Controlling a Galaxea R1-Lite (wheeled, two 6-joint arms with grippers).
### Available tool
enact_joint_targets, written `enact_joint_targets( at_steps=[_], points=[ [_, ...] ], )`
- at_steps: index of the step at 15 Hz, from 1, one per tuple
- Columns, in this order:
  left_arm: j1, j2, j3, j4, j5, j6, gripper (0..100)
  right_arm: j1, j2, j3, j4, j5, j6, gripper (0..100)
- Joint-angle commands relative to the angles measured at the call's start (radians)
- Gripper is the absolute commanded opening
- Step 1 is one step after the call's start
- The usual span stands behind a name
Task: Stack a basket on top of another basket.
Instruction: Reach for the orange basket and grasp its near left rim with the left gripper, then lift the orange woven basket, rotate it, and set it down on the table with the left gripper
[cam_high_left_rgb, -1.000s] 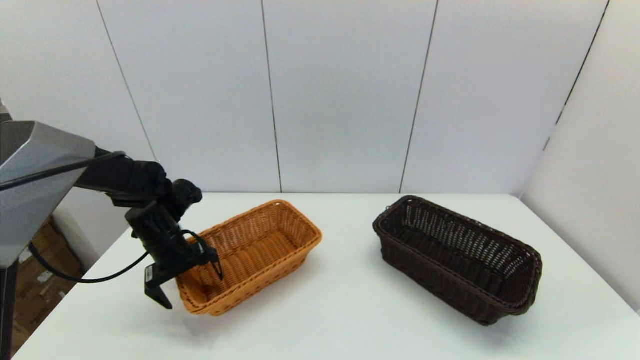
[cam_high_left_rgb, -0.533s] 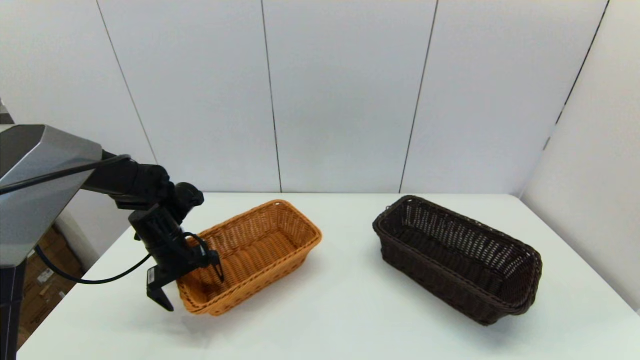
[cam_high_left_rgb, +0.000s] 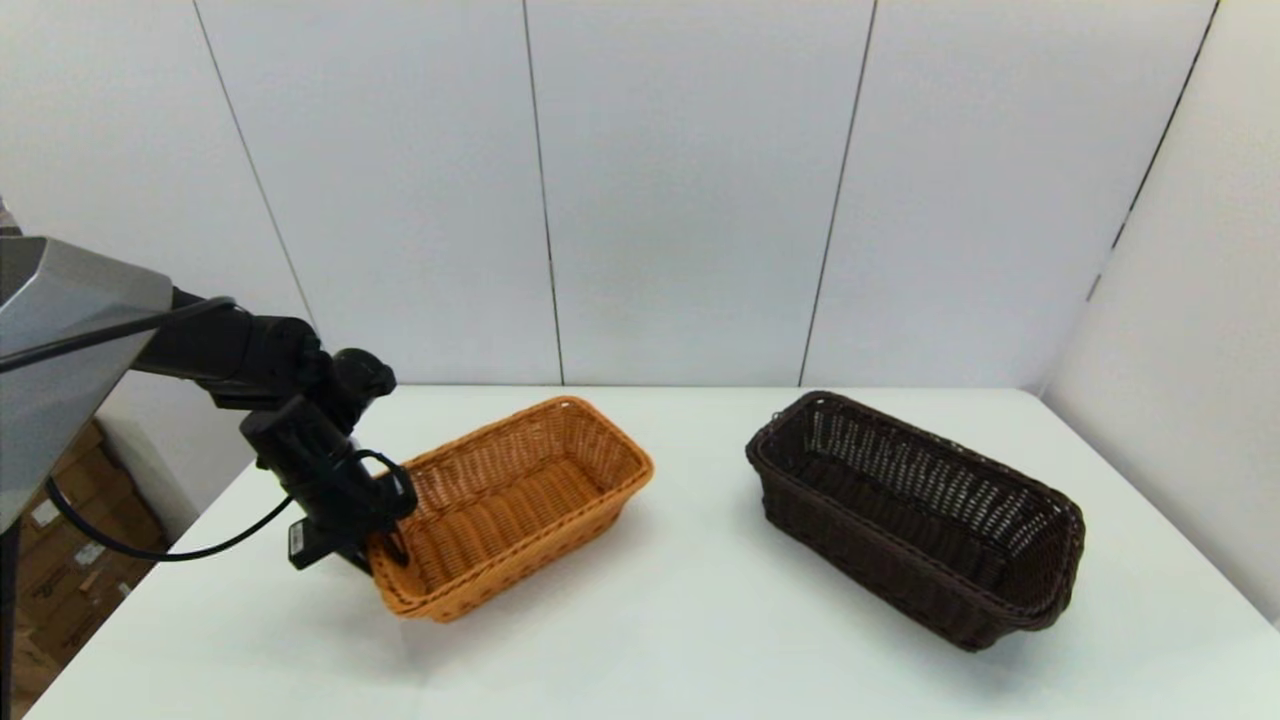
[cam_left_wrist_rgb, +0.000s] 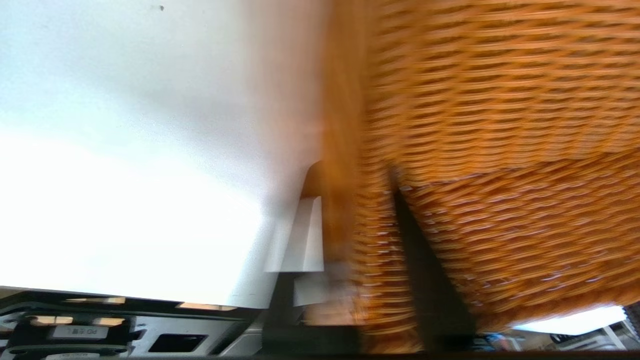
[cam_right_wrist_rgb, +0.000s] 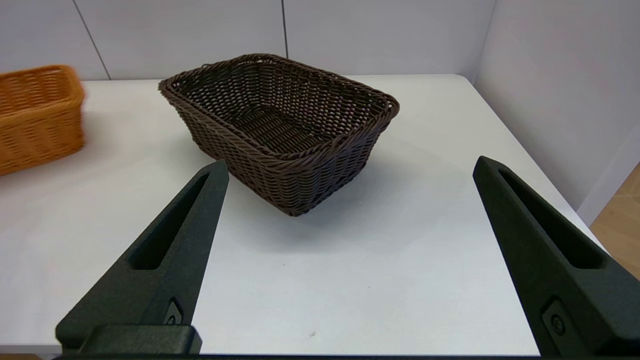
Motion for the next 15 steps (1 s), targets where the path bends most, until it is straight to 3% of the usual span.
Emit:
enact_joint_targets(
  at_steps=[1,4,9,15],
  points=[
    [0.001,-0.023,0.000,0.009,-0.002,-0.002,0,-0.001,0.001,0.000,0.000,0.000,0.000,100],
    [0.002,-0.032,0.000,0.009,-0.028,-0.002,0,0.001,0.001,0.000,0.000,0.000,0.000,100],
    [0.103,-0.141,-0.001,0.035,-0.205,0.107,0,-0.001,0.001,0.000,0.000,0.000,0.000,100],
    [0.132,-0.237,-0.017,0.047,-0.242,0.205,0,0.001,0.001,0.000,0.000,0.000,0.000,100]
  ],
)
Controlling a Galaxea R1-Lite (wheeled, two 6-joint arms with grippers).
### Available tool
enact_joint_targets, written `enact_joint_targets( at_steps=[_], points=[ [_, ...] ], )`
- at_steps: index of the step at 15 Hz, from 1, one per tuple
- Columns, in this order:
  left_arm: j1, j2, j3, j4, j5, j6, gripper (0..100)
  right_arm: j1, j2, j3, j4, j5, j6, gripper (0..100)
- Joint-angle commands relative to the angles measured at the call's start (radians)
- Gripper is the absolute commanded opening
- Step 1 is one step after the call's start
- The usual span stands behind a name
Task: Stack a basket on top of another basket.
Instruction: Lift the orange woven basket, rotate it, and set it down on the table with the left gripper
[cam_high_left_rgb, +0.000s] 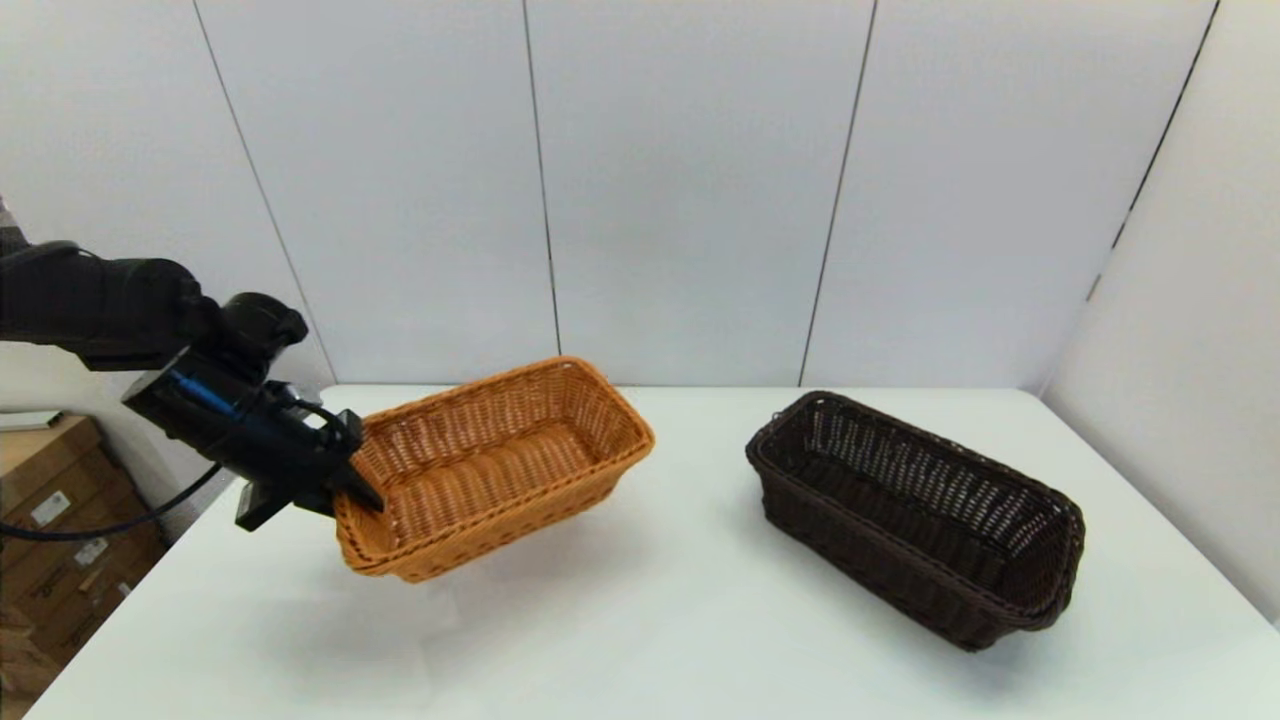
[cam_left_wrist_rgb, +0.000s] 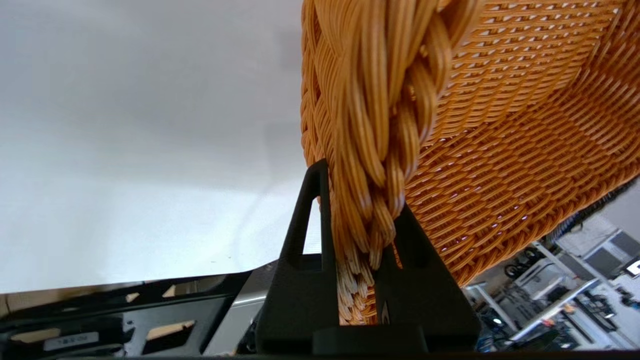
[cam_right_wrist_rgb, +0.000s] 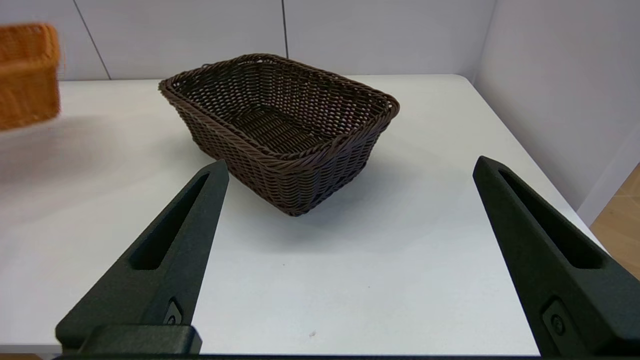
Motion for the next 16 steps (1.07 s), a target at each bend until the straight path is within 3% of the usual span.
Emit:
enact_joint_targets(
  at_steps=[1,6,10,13,16],
  points=[
    [0.007,-0.055,-0.032,0.043,-0.003,0.100,0,0.001,0.001,0.000,0.000,0.000,0.000,100],
    [0.005,-0.020,-0.150,0.162,0.000,0.382,0,-0.001,0.001,0.000,0.000,0.000,0.000,100],
    [0.002,0.126,-0.394,0.333,-0.002,0.541,0,0.001,0.001,0.000,0.000,0.000,0.000,100],
    [-0.045,0.224,-0.514,0.396,-0.002,0.601,0,-0.001,0.001,0.000,0.000,0.000,0.000,100],
    [-0.111,0.297,-0.526,0.363,0.000,0.618,0,0.001,0.001,0.000,0.000,0.000,0.000,100]
  ],
)
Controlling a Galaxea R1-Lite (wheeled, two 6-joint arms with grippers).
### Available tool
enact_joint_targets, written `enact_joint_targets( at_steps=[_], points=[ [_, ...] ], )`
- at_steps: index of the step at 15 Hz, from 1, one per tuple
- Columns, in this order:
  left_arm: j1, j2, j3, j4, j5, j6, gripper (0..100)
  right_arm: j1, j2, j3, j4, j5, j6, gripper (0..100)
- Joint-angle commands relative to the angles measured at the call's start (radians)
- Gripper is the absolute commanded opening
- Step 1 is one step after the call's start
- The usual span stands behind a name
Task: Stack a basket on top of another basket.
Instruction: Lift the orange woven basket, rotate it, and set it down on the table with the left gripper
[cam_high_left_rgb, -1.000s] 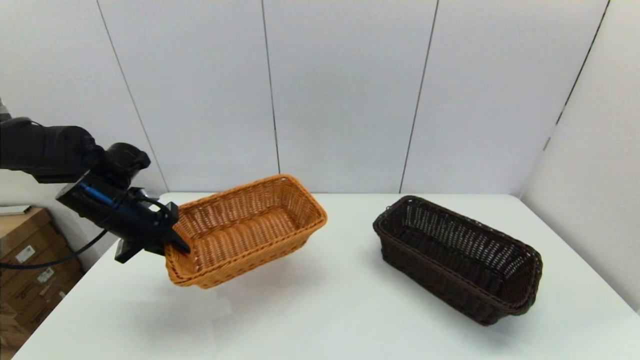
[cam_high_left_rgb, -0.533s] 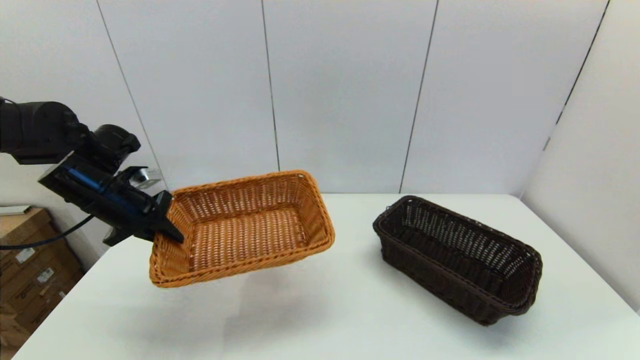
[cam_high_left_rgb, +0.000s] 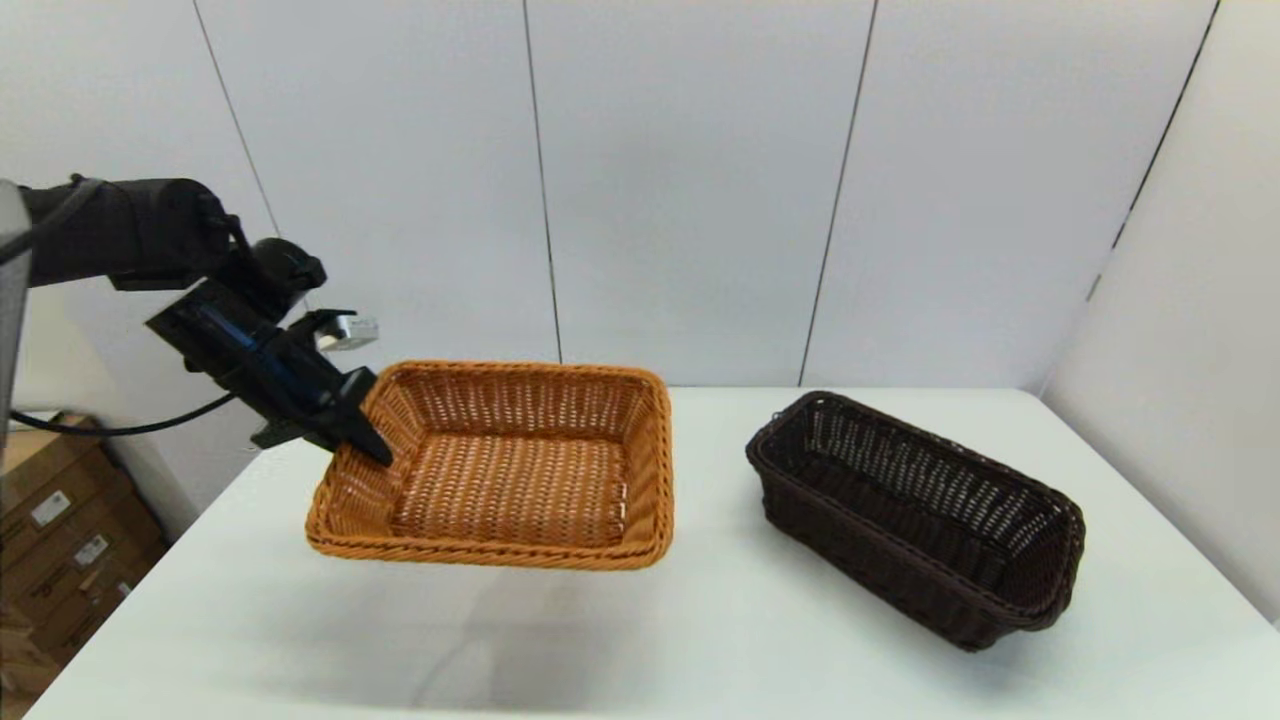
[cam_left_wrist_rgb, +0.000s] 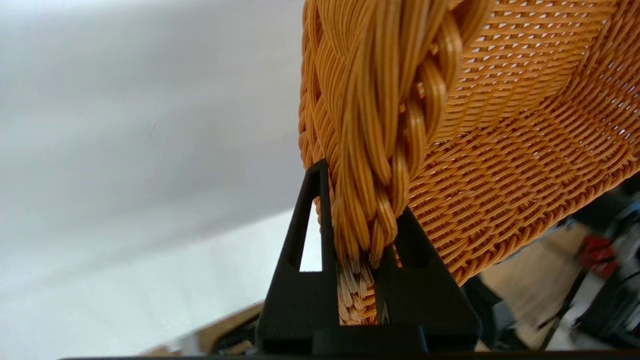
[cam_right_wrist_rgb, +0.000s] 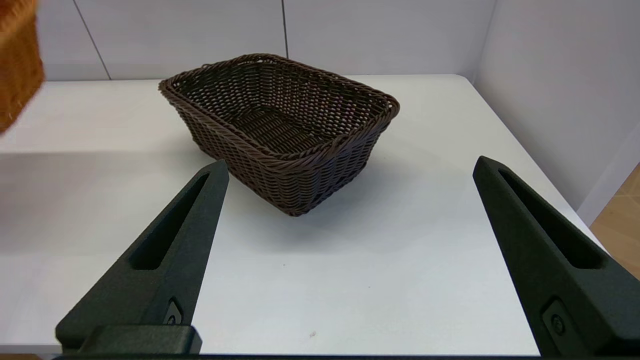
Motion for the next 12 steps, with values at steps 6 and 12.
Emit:
enact_joint_targets(
  at_steps=[6,12],
  points=[
    [-0.155,0.196,-0.034,-0.057,-0.006,-0.114,0,-0.001,0.001,0.000,-0.001,0.000,0.000,100],
    [-0.192,0.232,-0.034,-0.074,-0.043,-0.191,0,0.001,0.001,0.000,-0.001,0.000,0.000,100]
  ],
)
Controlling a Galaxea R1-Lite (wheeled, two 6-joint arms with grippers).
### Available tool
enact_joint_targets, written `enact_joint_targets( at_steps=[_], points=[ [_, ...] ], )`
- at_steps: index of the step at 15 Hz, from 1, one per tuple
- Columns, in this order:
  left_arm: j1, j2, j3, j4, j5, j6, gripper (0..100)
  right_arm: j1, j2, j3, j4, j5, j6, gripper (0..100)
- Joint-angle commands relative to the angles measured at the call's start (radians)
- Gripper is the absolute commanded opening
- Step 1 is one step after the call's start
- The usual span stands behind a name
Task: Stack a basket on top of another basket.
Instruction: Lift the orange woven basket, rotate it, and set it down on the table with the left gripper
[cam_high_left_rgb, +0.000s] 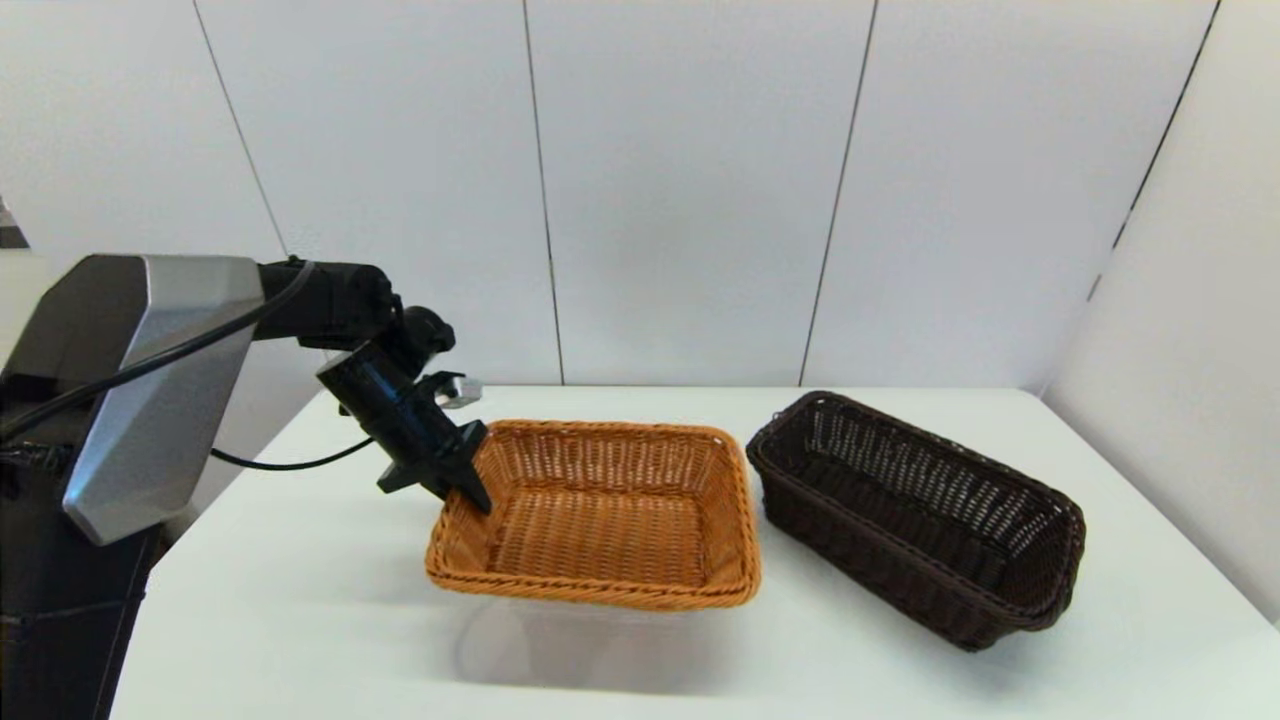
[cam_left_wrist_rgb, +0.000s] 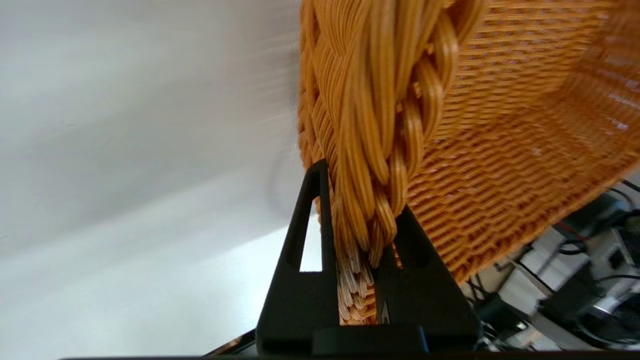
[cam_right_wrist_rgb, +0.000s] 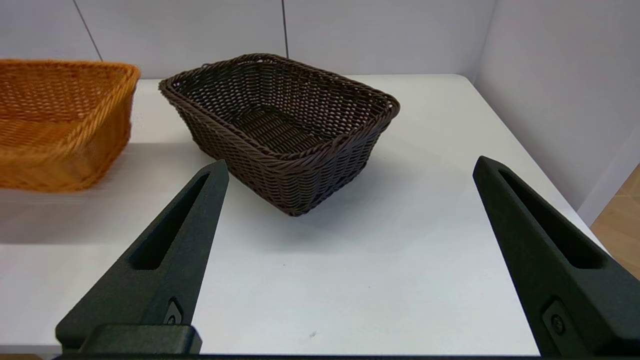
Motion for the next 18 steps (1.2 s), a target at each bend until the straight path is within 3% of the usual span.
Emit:
enact_joint_targets(
  at_steps=[1,18],
  points=[
    [-0.012,0.031,0.000,-0.001,-0.003,-0.013,0,0.001,0.001,0.000,-0.001,0.000,0.000,100],
    [0.001,0.037,0.005,0.003,-0.002,-0.047,0,-0.001,0.001,0.000,-0.001,0.000,0.000,100]
  ],
)
